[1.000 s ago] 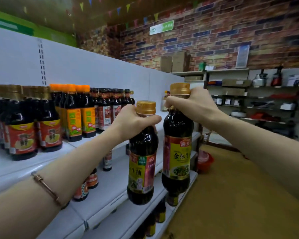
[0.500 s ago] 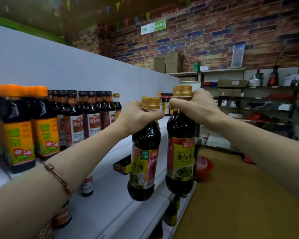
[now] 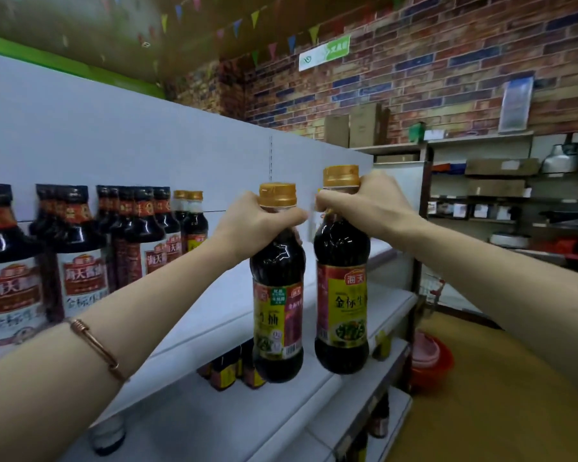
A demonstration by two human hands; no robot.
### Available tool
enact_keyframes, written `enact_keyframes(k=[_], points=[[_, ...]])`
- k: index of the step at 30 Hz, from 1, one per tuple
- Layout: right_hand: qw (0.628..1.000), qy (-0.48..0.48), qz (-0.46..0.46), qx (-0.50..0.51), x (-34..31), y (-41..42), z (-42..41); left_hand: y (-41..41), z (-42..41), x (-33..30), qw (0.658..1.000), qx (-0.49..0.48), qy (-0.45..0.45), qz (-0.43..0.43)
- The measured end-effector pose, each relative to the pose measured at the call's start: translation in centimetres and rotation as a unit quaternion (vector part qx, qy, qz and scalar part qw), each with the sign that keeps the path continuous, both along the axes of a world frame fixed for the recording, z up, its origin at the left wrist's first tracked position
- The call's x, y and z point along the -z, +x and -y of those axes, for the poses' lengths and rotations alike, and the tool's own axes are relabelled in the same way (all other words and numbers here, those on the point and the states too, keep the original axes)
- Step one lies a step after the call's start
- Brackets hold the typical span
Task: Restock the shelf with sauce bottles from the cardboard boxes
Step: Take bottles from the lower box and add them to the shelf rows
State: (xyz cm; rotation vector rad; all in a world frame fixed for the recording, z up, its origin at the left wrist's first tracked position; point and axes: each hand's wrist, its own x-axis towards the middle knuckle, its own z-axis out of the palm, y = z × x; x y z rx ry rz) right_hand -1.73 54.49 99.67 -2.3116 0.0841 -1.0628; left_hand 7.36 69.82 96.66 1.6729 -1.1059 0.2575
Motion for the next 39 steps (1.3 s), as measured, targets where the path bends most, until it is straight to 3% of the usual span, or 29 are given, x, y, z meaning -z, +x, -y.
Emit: enact_keyframes(k=[11, 27, 39], points=[[0.998, 0.001, 0.025, -0.065, -1.2, 13.1, 6.4, 11.7, 4.8, -2.1, 0.997, -0.069, -0.030, 0.017], [0.985, 0.017, 0.028, -0.169, -0.9, 31.7, 7.6, 23.6, 5.6, -1.4, 0.968, -0.246, -0.010, 0.044], [0.972, 0.017, -0.029, -0.234, 0.5, 40.5, 11.4, 29.7, 9.4, 1.0, 0.905, -0.424, -0.023, 0.033]])
